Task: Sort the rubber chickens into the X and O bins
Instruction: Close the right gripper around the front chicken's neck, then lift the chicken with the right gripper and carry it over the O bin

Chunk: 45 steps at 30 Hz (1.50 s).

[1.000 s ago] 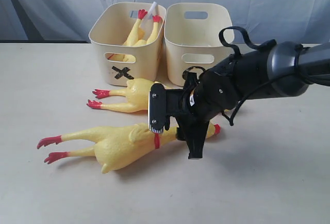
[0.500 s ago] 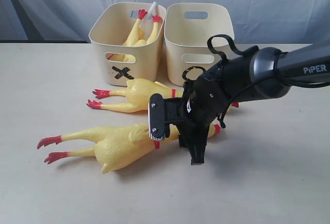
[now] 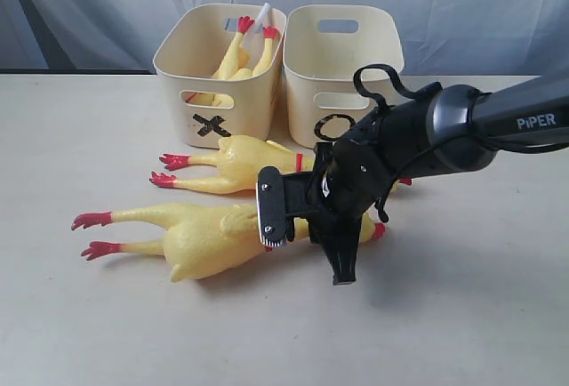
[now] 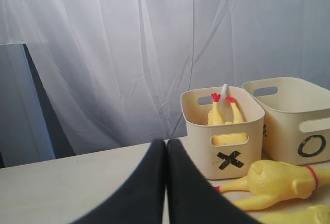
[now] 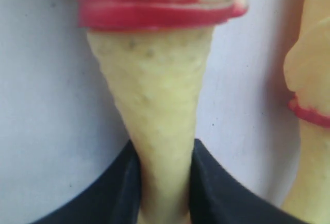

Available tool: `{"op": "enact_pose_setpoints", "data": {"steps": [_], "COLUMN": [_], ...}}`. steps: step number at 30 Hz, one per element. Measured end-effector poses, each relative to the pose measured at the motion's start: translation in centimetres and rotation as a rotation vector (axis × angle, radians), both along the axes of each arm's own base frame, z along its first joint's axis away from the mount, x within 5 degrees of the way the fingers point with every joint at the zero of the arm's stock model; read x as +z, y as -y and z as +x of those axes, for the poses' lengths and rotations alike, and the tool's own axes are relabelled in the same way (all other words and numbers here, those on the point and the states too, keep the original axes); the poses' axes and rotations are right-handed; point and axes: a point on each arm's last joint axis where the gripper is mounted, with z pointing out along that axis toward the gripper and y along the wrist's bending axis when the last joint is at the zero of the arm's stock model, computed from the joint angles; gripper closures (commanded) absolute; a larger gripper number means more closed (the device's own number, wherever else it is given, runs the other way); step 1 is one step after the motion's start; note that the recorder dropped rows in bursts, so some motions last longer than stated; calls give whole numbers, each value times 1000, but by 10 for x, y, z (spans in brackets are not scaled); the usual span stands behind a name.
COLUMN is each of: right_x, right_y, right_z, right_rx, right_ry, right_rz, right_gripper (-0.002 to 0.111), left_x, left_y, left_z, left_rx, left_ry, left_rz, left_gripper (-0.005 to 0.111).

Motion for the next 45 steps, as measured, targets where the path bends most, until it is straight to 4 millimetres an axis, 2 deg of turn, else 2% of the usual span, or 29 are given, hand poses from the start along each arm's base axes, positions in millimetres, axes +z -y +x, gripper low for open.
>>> {"op": "enact_pose_setpoints", "data": {"steps": [5, 13, 18, 25, 31, 34, 40, 45], "right_x": [3, 38, 72, 134, 186, 203, 216, 218], "right_y": [1, 8, 9, 14, 31, 42, 62, 67], "right_z": [-1, -14, -31, -56, -67, -66, -54, -44], "right_rx": [-2, -23, -102, -180, -301, -411, -582, -675], "right_ry": [-5, -41, -106, -128, 23, 127, 339, 456], "right_rz": [-7, -29, 75, 302, 470, 525, 503, 510], "right_gripper": [109, 109, 109, 109, 109, 109, 109, 109], "left_x": [-4, -5, -5, -5, -5, -5, -5, -5], "left_y": [0, 1, 1, 1, 1, 1, 1, 1], "left_z": [2, 2, 2, 2, 2, 2, 2, 2], "left_rx": [0, -1, -1, -1, 0, 0, 0, 0], "left_ry": [-15, -13, -13, -13, -12, -12, -12, -12], "left_rz": [4, 4, 4, 4, 6, 6, 6, 6], "left_gripper": [107, 107, 107, 107, 107, 107, 107, 107]}}
